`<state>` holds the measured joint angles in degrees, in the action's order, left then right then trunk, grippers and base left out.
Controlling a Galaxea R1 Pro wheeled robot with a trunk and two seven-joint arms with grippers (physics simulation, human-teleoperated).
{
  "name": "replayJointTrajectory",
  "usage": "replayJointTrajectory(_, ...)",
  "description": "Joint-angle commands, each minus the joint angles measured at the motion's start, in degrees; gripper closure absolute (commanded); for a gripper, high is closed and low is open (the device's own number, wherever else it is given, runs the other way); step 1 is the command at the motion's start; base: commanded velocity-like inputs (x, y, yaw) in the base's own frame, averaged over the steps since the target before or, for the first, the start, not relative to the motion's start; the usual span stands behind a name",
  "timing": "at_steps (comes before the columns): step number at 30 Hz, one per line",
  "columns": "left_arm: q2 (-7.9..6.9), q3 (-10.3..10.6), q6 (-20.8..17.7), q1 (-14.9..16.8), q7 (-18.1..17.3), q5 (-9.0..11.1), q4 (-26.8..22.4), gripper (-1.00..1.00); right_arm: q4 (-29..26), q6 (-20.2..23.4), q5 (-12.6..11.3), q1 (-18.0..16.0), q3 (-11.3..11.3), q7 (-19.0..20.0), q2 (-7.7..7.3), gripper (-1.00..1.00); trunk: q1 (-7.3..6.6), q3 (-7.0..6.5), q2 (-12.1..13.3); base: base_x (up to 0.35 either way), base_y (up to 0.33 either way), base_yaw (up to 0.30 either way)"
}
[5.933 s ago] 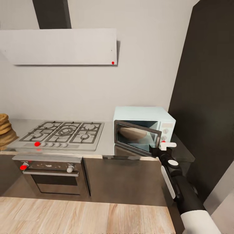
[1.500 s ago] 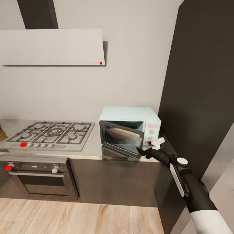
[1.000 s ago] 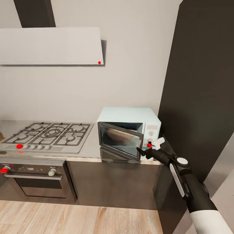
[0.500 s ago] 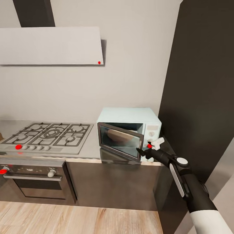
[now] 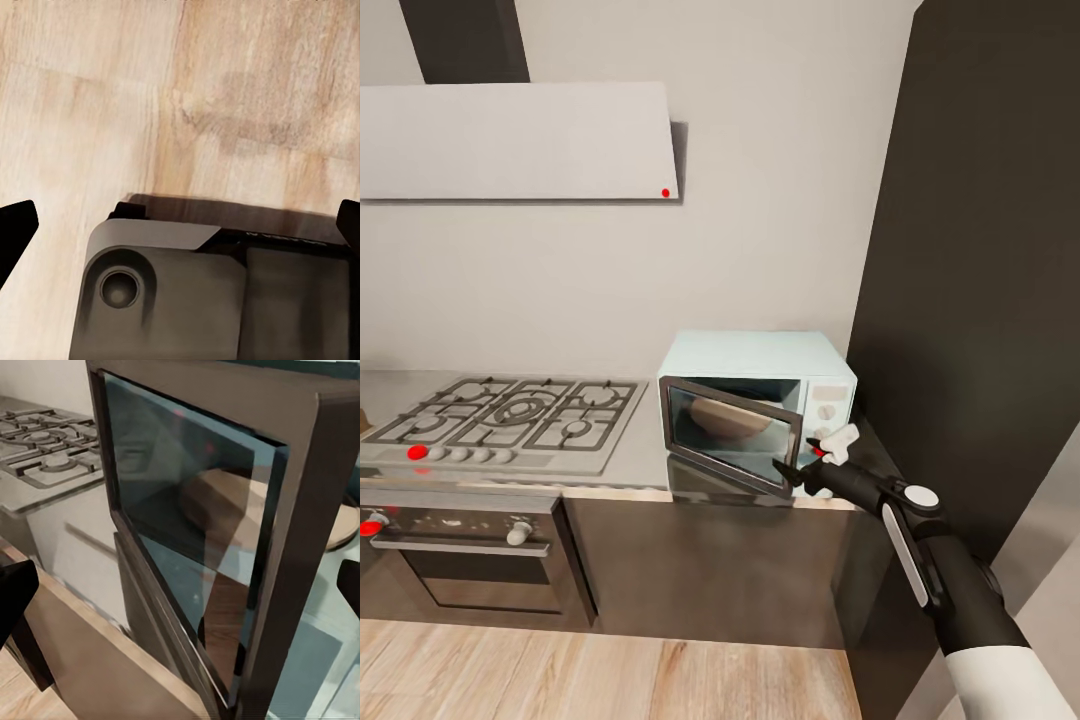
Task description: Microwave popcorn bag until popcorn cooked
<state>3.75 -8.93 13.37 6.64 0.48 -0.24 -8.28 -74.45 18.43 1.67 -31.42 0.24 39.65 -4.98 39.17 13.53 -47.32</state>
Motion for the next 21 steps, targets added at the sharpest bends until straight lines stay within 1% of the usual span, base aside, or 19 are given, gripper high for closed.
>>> replayJointTrajectory(1,0.03,-0.21,0.19,0.04,0.05,-0.03,0.03,-1.00,0.13,0.18,0.17,-0.08,-0.02,0.16,-0.03,-1.00,0.01,0.08,-0.06,0.000,0.000,0.000)
replayJointTrajectory(8,0.02,-0.21,0.18,0.04,0.05,-0.03,0.05,-1.00,0.36,0.03,0.18,-0.08,-0.07,0.17,-0.10,-1.00,0.01,0.08,-0.06,0.002,0.000,0.000)
replayJointTrajectory(12,-0.03,-0.21,0.24,0.04,0.05,-0.03,0.04,-1.00,0.36,0.04,0.17,-0.10,-0.07,0.17,-0.05,-1.00,0.01,0.08,-0.06,0.147,0.000,0.000)
replayJointTrajectory(21,-0.01,-0.21,0.26,0.04,0.05,-0.03,0.04,-1.00,0.36,0.11,0.18,-0.10,-0.03,0.17,-0.03,-1.00,0.01,0.08,-0.06,0.011,0.000,0.000)
